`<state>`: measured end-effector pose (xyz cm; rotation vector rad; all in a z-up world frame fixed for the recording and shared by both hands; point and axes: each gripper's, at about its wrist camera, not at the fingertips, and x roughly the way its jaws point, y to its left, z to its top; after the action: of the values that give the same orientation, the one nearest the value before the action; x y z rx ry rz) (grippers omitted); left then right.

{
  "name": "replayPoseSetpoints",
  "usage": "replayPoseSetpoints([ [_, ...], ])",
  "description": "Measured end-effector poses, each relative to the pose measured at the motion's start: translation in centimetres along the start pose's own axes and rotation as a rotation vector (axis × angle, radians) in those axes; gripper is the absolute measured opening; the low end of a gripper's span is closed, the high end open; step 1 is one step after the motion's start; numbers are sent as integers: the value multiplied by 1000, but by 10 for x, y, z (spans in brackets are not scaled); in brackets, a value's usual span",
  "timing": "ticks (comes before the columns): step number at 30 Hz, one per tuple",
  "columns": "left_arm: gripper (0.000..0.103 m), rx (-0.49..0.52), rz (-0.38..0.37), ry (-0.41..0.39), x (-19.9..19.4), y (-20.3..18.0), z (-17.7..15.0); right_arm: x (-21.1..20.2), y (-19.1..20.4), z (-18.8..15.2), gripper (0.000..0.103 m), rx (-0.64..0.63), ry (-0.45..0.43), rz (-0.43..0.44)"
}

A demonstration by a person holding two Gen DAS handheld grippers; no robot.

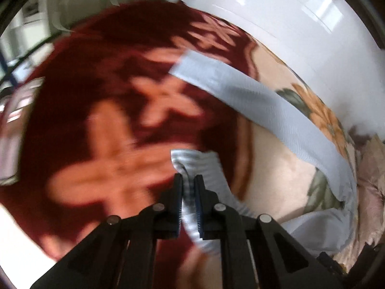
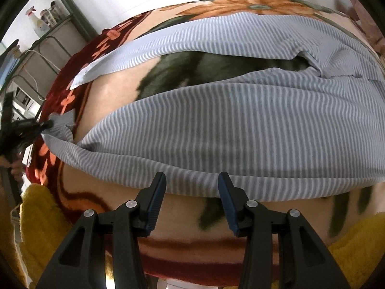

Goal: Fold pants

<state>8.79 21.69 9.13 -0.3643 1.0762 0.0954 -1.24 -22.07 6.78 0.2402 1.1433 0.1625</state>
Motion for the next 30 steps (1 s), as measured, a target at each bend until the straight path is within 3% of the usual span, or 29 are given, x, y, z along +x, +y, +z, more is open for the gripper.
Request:
replayPoseSetpoints([
  [3, 10, -37, 41, -11, -18, 26, -16, 2, 2, 1, 46, -4, 2, 6],
  [6, 10, -46, 51, 35, -18, 42, -32, 4, 5, 3, 46, -18, 4, 2],
  [10, 13, -54, 81, 94, -10, 49, -43, 6, 5, 5, 46, -38, 6, -11],
  [13, 18, -74, 86, 87, -13, 52, -42, 16, 2, 2, 46, -37, 59, -31],
  [17, 33, -44, 96, 56, -24, 42, -40, 30, 0, -13, 46, -18, 160, -18],
  [21, 46, -7, 93, 13, -36, 24, -38, 24, 6, -22, 46, -48, 183, -12],
  [26, 51, 21, 76, 19, -27, 2, -34, 16, 8, -27, 46, -38, 202, 23],
  [30, 51, 32, 29, 52, -16, -17, -36, 4, 9, -18, 46, -38, 168, 39],
])
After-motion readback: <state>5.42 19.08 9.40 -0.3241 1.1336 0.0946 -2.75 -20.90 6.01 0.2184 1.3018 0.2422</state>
